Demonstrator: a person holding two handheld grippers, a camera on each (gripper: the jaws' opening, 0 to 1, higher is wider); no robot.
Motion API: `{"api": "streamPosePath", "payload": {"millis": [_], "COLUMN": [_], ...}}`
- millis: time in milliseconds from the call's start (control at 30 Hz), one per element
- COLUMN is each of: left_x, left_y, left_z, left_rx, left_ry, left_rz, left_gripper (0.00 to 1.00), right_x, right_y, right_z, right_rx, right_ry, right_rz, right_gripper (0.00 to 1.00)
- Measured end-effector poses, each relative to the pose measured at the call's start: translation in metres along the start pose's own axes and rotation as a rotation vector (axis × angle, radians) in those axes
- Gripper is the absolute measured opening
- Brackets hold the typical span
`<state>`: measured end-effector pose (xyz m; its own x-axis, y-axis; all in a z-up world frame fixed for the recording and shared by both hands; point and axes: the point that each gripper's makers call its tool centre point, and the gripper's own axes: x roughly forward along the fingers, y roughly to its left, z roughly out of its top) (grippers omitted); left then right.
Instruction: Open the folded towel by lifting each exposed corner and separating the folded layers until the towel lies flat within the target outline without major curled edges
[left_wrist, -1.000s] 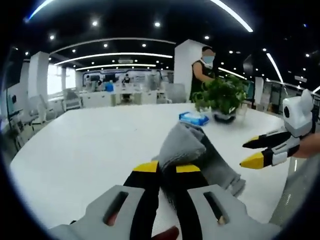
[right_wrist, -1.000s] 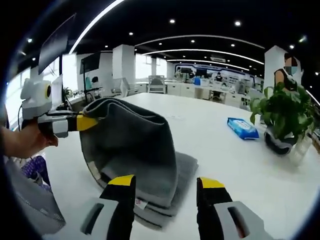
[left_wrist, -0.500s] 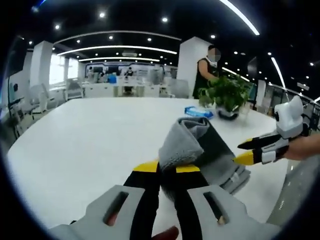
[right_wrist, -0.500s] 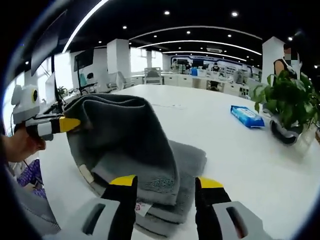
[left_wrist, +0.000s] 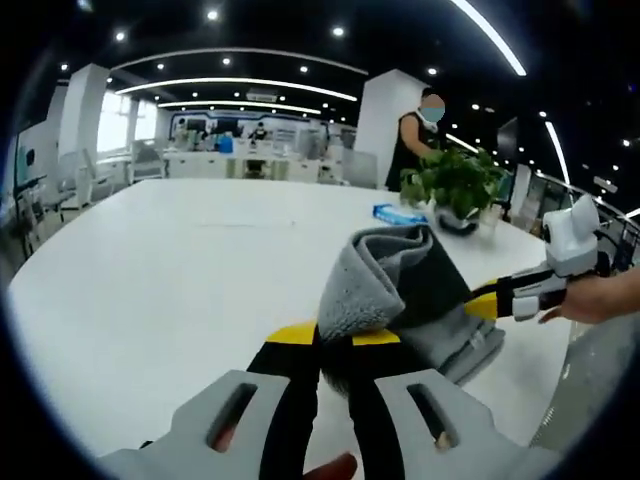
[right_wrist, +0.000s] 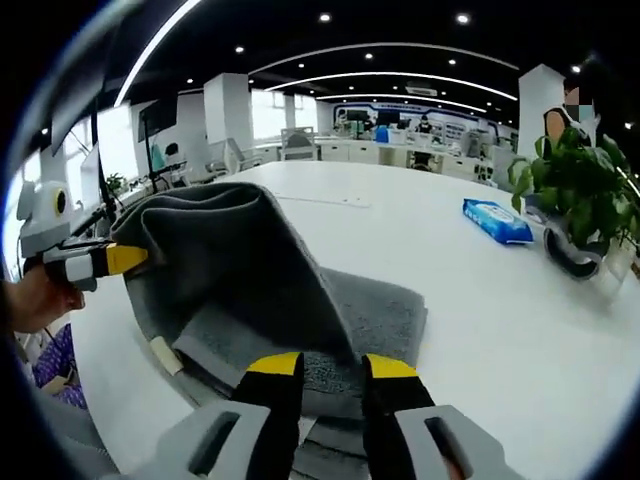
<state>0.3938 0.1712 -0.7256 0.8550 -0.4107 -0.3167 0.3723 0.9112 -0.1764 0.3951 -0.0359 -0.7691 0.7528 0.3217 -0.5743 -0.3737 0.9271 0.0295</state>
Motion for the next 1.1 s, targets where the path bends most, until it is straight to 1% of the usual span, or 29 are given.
{"api": "streamPosePath", "payload": {"millis": [67,133,233,333,467,567,600,633,667,733,767,800,900,1000,1033,1100], "left_x": [-0.001,-0.001,-0.002,-0.002,-0.003,-0.004,-0.004,-0.004,-0.004,-0.004,-0.003,-0.004,-0.004,-0.004,-0.005,-0.006], "left_y": [0.002,0.005,0.006,0.007,0.009,0.010,0.011,0.011,0.011,0.013,0.014,0.014,0.016,0.017,0.018,0.020], "left_z": [-0.003,-0.006,-0.008,-0.010,-0.013,-0.015,-0.016,-0.016,-0.016,-0.017,-0.018,-0.018,-0.019,-0.019,-0.020,-0.021], "left_rx": [-0.012,-0.023,-0.037,-0.042,-0.044,-0.064,-0.067,-0.068,-0.071,-0.074,-0.075,-0.074,-0.074,-0.071,-0.070,-0.071], "left_ry": [0.003,0.006,0.005,0.002,-0.001,-0.005,-0.007,-0.007,-0.008,-0.008,-0.006,-0.004,-0.002,0.004,0.005,0.010], "left_rz": [-0.005,-0.006,-0.009,-0.020,-0.033,-0.038,-0.040,-0.041,-0.042,-0.042,-0.042,-0.044,-0.048,-0.054,-0.054,-0.055], "left_gripper": [0.08,0.08,0.08,0.08,0.09,0.09,0.09,0.09,0.09,0.09,0.09,0.09,0.09,0.09,0.09,0.09], "right_x": [-0.002,-0.003,-0.005,-0.010,-0.014,-0.015,-0.014,-0.014,-0.012,-0.010,-0.010,-0.009,-0.005,0.001,0.005,0.008], "right_y": [0.000,0.001,0.005,0.012,0.025,0.026,0.023,0.020,0.019,0.018,0.018,0.016,0.012,0.010,0.010,0.009], "right_z": [0.002,0.005,0.011,0.024,0.041,0.046,0.045,0.043,0.038,0.030,0.023,0.020,0.012,0.010,0.009,0.007], "right_rx": [0.008,0.021,0.027,0.021,-0.007,-0.054,-0.085,-0.116,-0.116,-0.081,-0.050,-0.047,-0.096,-0.098,-0.096,-0.098], "right_ry": [0.000,-0.005,-0.015,-0.038,-0.076,-0.083,-0.080,-0.074,-0.057,-0.033,-0.011,-0.001,0.015,0.013,0.013,0.014], "right_rz": [-0.009,-0.012,-0.013,-0.014,-0.009,-0.032,-0.051,-0.072,-0.071,-0.057,-0.046,-0.047,-0.059,-0.057,-0.056,-0.054], "right_gripper": [0.08,0.08,0.04,0.02,0.00,0.00,0.01,0.04,0.10,0.20,0.22,0.22,0.23,0.22,0.22,0.18]}}
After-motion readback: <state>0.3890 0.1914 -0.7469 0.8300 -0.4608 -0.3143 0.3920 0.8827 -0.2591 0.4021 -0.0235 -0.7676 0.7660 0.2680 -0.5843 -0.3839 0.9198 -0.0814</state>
